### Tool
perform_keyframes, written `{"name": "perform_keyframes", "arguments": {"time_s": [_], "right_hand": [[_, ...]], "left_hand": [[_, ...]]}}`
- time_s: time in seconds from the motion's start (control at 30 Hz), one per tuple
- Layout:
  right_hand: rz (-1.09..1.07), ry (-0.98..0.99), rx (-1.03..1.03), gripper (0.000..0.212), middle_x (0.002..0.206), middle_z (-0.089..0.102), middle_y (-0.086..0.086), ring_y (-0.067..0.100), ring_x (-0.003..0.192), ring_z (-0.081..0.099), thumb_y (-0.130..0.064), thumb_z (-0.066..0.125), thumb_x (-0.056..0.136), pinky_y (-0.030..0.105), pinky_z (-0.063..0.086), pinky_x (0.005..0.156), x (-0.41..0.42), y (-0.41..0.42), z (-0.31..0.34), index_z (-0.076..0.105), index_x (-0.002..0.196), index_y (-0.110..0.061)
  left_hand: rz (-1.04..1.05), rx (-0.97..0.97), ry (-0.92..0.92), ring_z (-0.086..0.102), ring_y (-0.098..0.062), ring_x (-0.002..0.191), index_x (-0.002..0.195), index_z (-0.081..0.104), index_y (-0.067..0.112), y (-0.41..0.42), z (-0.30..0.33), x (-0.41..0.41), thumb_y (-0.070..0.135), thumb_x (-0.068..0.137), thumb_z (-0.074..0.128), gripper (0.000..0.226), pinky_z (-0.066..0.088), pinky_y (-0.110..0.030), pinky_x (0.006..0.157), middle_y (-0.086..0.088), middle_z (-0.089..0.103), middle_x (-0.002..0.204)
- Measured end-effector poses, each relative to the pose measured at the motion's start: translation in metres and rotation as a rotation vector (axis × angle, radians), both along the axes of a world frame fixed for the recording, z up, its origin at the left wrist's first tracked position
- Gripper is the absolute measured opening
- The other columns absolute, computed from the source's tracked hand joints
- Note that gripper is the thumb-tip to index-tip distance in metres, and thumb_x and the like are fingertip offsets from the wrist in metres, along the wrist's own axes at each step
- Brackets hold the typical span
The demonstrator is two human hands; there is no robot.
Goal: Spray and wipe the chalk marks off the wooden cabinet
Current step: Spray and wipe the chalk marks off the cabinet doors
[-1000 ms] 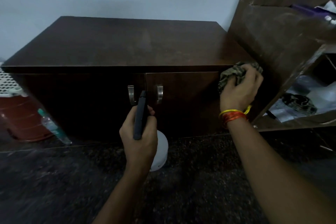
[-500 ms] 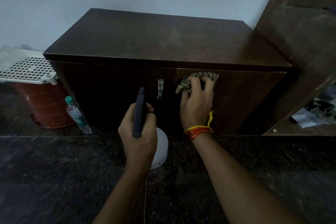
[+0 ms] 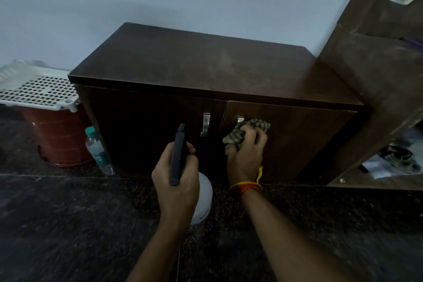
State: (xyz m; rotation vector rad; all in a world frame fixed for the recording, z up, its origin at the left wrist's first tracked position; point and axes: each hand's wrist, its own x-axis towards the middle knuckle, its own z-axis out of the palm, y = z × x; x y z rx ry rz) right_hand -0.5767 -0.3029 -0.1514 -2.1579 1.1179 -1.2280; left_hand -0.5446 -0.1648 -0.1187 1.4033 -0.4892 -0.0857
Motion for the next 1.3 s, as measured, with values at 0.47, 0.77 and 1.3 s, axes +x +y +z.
{"name": "perform_keyframes", "arguments": {"time_s": [0.47, 0.77, 1.3], "right_hand": [[0.006, -0.03, 0.098, 0.037, 0.109, 0.046, 0.01, 0.025, 0.087, 0.052, 0.003, 0.06, 0.065, 0.034, 0.046, 0.071, 0.0, 0.003, -0.021, 0.046, 0.095, -0.013], [0.021, -0.304, 0.302, 0.045, 0.118, 0.037, 0.001, 0.01, 0.095, 0.049, -0.01, 0.074, 0.076, 0.006, 0.04, 0.079, 0.021, 0.036, 0.001, 0.053, 0.116, -0.016], [0.116, -0.032, 0.096, 0.034, 0.12, 0.051, 0.014, 0.025, 0.106, 0.051, -0.004, 0.068, 0.078, 0.014, 0.029, 0.078, 0.035, 0.034, -0.001, 0.055, 0.11, -0.007]], "left_hand": [[-0.072, 0.057, -0.024, 0.049, -0.033, 0.062, 0.088, 0.057, 0.029, -0.006, -0.004, 0.009, 0.028, 0.086, 0.052, 0.005, 0.041, -0.037, 0.054, -0.006, 0.055, 0.078], [0.019, 0.069, -0.025, 0.047, -0.034, 0.066, 0.087, 0.056, 0.031, 0.005, -0.003, 0.027, 0.02, 0.091, 0.053, 0.012, 0.039, -0.042, 0.058, -0.01, 0.054, 0.078], [0.046, 0.069, -0.028, 0.046, -0.036, 0.065, 0.085, 0.056, 0.028, 0.012, -0.002, 0.032, 0.023, 0.087, 0.051, 0.008, 0.039, -0.045, 0.056, -0.011, 0.054, 0.078]]}}
